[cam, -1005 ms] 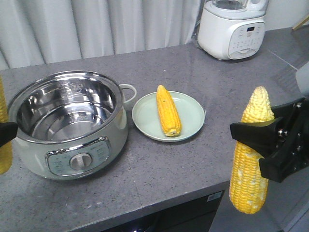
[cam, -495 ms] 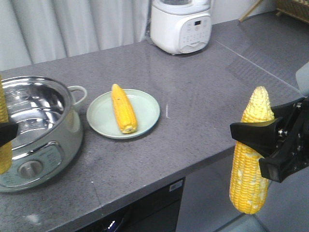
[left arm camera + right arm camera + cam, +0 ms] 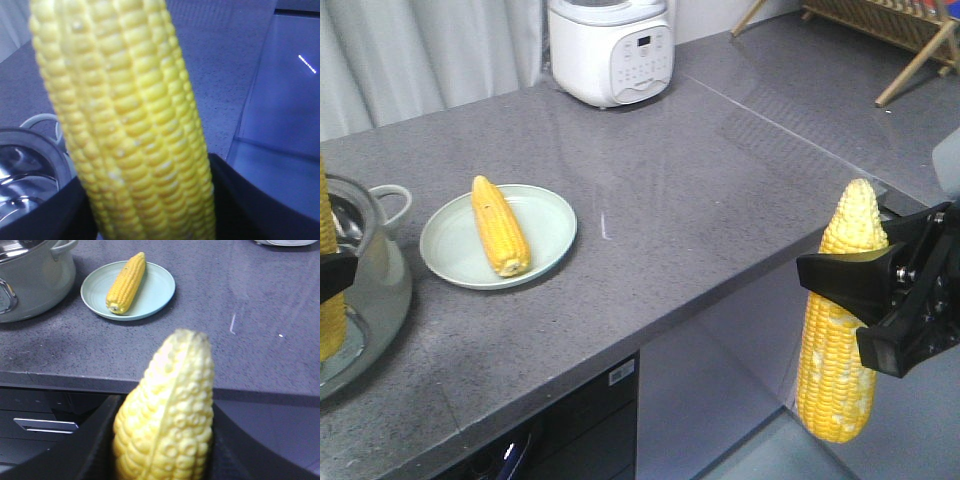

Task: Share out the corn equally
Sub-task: 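Turn the base away from the pot while both grippers hold cobs, then drive the base toward the counter with the cream and green plates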

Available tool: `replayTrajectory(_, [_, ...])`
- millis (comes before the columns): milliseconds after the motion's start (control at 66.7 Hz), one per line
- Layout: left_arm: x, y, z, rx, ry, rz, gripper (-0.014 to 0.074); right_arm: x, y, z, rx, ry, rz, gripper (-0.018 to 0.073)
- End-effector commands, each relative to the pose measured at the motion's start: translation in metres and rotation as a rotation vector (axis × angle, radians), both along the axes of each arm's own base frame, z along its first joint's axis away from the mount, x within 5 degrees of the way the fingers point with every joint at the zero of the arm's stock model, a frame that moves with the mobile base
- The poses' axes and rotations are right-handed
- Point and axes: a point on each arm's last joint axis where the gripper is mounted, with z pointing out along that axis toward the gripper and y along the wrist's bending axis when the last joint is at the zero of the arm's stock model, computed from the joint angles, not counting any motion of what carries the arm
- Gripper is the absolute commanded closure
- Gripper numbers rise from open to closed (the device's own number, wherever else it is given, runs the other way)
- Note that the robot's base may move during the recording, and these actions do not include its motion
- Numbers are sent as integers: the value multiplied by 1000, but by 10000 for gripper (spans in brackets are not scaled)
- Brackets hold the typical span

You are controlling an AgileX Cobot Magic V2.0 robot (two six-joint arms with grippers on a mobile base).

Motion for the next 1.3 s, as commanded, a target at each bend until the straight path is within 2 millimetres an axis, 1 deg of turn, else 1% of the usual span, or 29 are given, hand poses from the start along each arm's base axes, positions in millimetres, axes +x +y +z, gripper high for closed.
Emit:
replayTrajectory(0, [0, -1, 14, -47, -82, 0, 335, 1, -2, 15, 43, -76, -29, 337])
replayTrajectory(1290, [0, -1, 14, -47, -82, 0, 335, 1, -2, 15, 43, -76, -29, 337])
